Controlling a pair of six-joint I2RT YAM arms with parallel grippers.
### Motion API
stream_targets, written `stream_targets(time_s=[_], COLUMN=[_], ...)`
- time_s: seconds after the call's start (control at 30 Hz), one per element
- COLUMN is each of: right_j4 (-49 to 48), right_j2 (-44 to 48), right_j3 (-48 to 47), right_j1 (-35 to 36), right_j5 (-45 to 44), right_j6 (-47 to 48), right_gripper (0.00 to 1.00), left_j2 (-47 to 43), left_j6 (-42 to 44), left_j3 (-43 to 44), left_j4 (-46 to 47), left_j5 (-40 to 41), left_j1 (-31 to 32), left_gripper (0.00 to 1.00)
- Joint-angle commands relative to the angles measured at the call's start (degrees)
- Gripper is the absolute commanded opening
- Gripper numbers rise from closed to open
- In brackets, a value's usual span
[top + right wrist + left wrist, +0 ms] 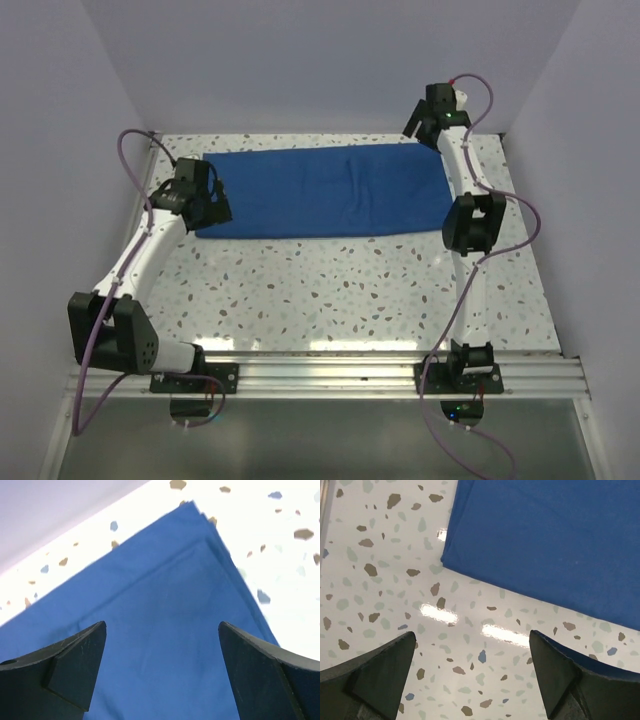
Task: Open and lay out the surgical kit
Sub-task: Open the surgical kit at the center of the board.
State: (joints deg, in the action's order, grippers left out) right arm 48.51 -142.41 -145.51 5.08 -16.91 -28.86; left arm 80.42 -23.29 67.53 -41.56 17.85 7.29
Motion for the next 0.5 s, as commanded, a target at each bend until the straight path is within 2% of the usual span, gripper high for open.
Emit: stream_targets(time_s=[0.0, 0.33, 0.47], right_j4=[-7.11, -13.79, -14.06], right_j2=[-4.0, -13.85, -15.7], right_j3=[-2.59, -6.89, -7.42], right_j1=[-2.18, -3.59, -3.59], right_j5=[0.91, -2.69, -4.27], right_j6=[-2.86, -0.85, 1.0], right_gripper=[0.96, 0.91, 0.82], left_j2=[-3.77, -13.09, -15.56], left_j6=[-3.34, -8.35, -8.97], left_j3=[-2.13, -12.32, -14.44], left_j4=[-1.07, -1.24, -1.85], left_j5=[-3.95, -9.41, -9.15], left_j1=[0.18, 0.36, 0.36], left_gripper=[1.0, 1.0, 1.0])
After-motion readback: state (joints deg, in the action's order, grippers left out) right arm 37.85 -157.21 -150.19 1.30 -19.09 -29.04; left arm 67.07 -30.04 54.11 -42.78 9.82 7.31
